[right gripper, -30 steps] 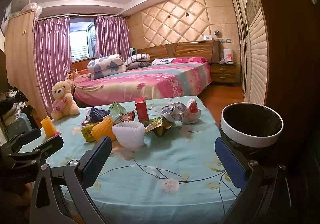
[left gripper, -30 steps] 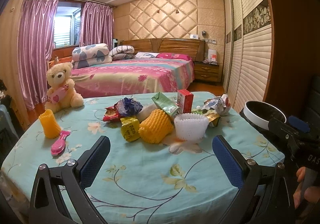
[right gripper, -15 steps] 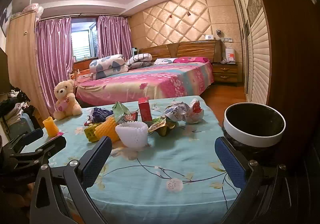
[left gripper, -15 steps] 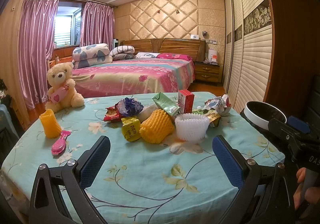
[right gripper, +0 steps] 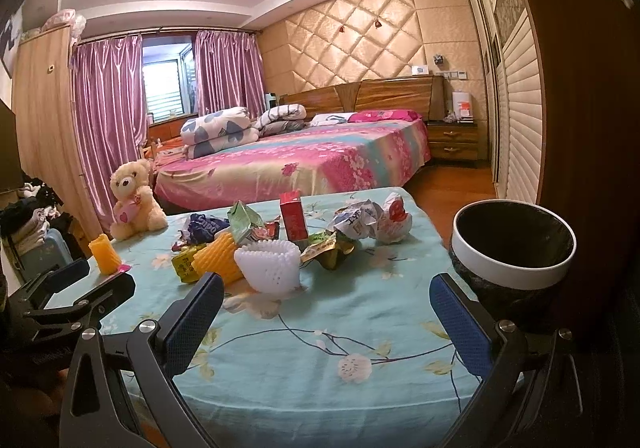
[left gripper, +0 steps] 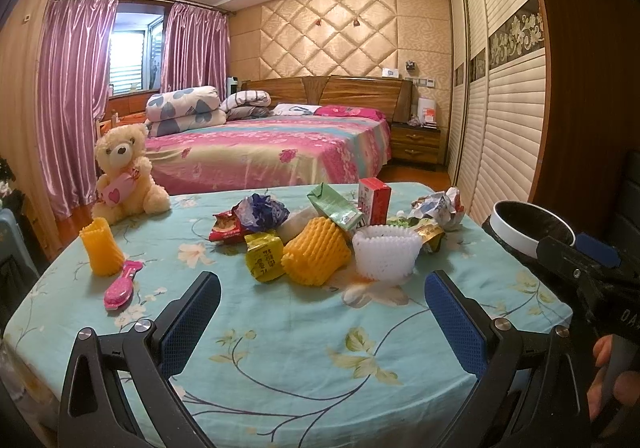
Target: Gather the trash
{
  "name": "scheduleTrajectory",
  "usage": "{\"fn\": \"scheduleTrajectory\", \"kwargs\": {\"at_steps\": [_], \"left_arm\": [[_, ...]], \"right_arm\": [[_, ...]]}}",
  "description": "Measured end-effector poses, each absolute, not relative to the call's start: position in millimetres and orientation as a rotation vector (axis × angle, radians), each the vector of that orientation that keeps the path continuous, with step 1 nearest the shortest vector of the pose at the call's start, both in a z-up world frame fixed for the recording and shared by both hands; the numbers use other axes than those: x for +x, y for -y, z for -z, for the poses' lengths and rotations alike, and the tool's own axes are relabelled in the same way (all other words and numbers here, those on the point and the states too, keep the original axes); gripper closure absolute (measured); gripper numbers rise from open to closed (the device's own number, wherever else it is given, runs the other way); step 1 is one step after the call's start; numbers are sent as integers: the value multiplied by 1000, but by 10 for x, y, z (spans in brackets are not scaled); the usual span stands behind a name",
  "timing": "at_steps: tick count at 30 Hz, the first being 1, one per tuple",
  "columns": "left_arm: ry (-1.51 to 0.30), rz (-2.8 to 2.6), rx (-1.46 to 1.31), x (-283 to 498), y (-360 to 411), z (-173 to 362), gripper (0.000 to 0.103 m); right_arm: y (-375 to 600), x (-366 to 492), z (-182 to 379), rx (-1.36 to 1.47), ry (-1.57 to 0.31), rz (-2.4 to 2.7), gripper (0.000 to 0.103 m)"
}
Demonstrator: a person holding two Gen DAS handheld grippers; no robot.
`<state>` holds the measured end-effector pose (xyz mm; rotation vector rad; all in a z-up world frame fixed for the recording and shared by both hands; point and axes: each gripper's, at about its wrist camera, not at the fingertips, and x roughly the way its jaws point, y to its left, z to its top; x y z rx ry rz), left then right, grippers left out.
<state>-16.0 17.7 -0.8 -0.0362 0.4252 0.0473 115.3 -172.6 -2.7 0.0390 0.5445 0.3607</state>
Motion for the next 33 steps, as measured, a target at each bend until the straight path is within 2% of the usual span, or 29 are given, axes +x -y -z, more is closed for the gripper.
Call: {"fn": "scheduleTrajectory", "kwargs": {"at_steps": [13,21,24,30,33], "left_arm": [[-500,-82,-52,78,-370,121,1],[-578,-34,-98,444,-572,238,2],[-632,-15,-114,654,-674,315,7],[-661,13,-114,1012,-808,346,11],[-670,36,-111,1181,-795,350,14]], "right_arm": [[1642,1340,166,94,-639,-425,0],[1504,1627,365,120,-770,-490,1],[1427,1722,439,111,-803,-507,1],[1290,1919,577,104,-855,-527,8],[1215,2029,634,105,-885,-542,15]]}}
